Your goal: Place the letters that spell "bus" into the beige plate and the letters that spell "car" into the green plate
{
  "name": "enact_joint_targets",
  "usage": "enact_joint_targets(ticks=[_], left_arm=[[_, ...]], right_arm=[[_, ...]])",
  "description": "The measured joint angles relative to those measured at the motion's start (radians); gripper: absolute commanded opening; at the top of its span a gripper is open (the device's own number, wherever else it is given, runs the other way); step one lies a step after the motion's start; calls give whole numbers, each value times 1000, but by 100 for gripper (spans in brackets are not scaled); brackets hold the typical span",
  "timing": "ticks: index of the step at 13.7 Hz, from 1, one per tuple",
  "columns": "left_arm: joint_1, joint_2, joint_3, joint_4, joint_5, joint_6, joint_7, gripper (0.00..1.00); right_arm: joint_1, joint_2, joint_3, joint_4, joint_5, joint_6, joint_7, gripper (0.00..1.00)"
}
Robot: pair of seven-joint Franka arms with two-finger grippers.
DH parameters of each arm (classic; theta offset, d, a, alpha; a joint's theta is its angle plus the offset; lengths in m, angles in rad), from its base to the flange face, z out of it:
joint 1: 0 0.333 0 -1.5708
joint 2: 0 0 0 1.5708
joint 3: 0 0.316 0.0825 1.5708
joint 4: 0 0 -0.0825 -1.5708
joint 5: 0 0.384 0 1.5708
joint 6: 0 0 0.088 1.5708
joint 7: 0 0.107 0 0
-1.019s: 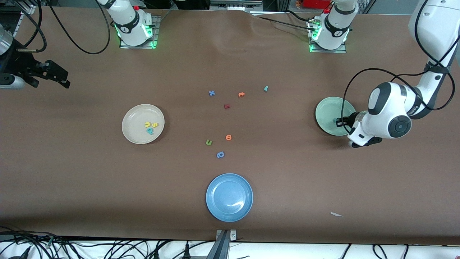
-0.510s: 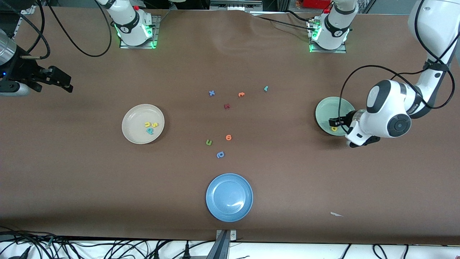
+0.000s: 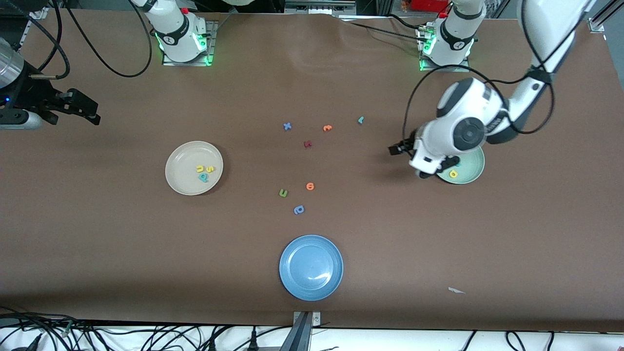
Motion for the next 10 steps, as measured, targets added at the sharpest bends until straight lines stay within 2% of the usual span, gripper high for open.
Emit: enact_joint_targets(ticks=[2,4,8,10], left_arm=[[-21,-3,-25,-135,0,195,-85,97],[-67,-5,-27,-243,0,313,-155,94],[-189,-11,-29,-302,4,372,-284,91],[-218,-13,-29,-317,47,393,-344,91]], right_arm=[[4,0,0,1,0,0,0,100],[4,0,0,1,0,-1,0,100],[5,0,0,2,0,-1,0,100],[5,0,0,2,0,-1,0,100]])
